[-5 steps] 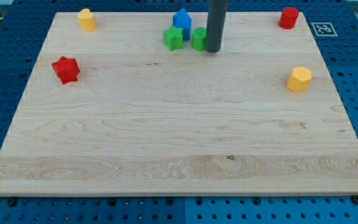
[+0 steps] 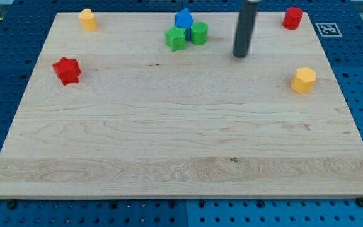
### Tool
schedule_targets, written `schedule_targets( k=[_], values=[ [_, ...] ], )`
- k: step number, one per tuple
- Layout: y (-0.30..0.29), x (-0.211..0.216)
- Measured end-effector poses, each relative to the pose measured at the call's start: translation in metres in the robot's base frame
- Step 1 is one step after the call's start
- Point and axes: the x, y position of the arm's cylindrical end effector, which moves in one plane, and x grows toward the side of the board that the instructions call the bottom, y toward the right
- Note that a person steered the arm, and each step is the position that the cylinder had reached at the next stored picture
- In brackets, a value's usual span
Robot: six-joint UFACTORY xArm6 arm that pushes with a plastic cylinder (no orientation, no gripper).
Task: Push the yellow hexagon to the bottom right side of the board
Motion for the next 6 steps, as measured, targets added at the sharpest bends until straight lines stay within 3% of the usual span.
schedule_targets(
  k=[6],
  values=[
    [0.09,0.032]
  ],
)
